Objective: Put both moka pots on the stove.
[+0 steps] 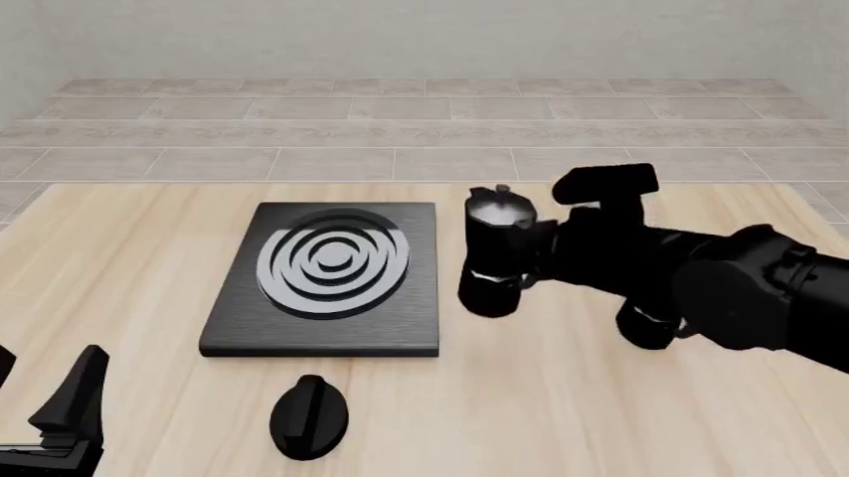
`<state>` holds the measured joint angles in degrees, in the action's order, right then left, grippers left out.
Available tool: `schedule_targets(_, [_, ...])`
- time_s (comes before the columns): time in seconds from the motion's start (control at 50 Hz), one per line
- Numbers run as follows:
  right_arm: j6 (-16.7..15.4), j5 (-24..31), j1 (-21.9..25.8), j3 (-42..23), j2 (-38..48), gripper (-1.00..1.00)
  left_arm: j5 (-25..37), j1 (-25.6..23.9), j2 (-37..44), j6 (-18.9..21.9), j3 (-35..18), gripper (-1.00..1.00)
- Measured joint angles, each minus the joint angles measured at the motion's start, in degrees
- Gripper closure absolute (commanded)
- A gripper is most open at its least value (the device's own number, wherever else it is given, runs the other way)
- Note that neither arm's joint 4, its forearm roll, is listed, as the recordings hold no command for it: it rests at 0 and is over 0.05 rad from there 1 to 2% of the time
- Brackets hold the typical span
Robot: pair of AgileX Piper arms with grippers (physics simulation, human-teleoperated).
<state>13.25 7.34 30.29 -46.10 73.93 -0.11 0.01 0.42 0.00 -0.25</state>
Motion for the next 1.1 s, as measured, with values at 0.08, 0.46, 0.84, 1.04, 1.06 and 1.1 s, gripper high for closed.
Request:
schedule_targets(0.08, [-2.6, -0.2, 0.2, -1.2, 0.0, 1.0, 0.0, 0.0, 0.0, 0.0, 0.0, -1.0])
schedule_targets(0.46, [-14.0, -5.2, 2.3, -5.4, 3.7, 1.0, 0.0, 0.0, 0.0, 0.0, 0.0, -1.0])
schedule_targets(0.84, [-19.0, -12.6, 5.7, -11.7, 13.5, 1.0, -0.3, -0.1, 0.2, 0.0, 0.1, -1.0])
schedule_targets(1.04, [-18.9, -14.8, 7.1, -17.0, 18.9, 1.0, -0.4, -0.1, 0.3, 0.0, 0.1, -1.0])
schedule_targets(1.06, [-18.9, -15.0, 7.2, -17.5, 19.4, 1.0, -0.4, -0.1, 0.3, 0.0, 0.1, -1.0])
schedule_targets(1.1, [-18.7, -15.3, 7.5, -18.8, 20.6, 1.0, -0.4, -0.1, 0.2, 0.0, 0.2, -1.0])
